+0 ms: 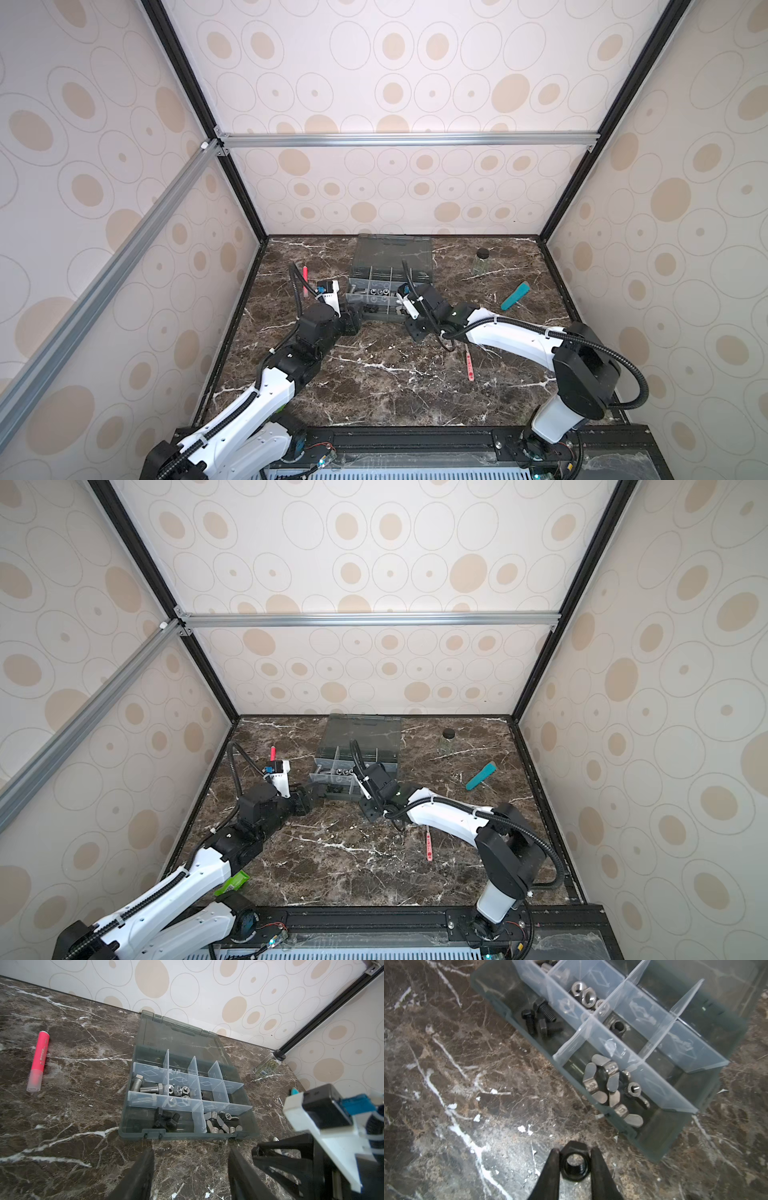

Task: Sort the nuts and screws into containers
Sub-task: 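Carry the black nut with the right gripper into the nut compartment, release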

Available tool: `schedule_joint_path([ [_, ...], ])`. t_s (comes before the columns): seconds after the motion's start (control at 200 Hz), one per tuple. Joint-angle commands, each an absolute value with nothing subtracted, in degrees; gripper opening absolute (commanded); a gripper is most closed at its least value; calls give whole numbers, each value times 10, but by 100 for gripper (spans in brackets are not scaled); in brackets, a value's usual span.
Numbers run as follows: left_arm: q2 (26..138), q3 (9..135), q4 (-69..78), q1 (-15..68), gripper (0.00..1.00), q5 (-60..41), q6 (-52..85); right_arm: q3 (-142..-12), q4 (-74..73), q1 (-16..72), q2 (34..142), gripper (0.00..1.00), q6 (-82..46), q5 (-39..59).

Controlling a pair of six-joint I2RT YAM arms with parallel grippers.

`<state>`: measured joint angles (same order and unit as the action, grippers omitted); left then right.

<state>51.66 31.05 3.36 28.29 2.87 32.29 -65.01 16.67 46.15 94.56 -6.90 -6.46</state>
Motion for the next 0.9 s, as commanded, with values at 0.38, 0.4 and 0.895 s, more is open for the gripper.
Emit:
schedule_joint_path([
  [0.38, 479, 306, 11, 277, 57, 33, 340, -844, 142, 381, 1101, 17, -52, -34],
  [0.4, 477, 305, 11, 277, 57, 33, 340, -852, 144, 380, 1108, 17, -51, -33],
  [0.895, 470, 304, 9, 277, 58, 22, 341, -944, 169, 368, 1219, 40, -70, -38],
])
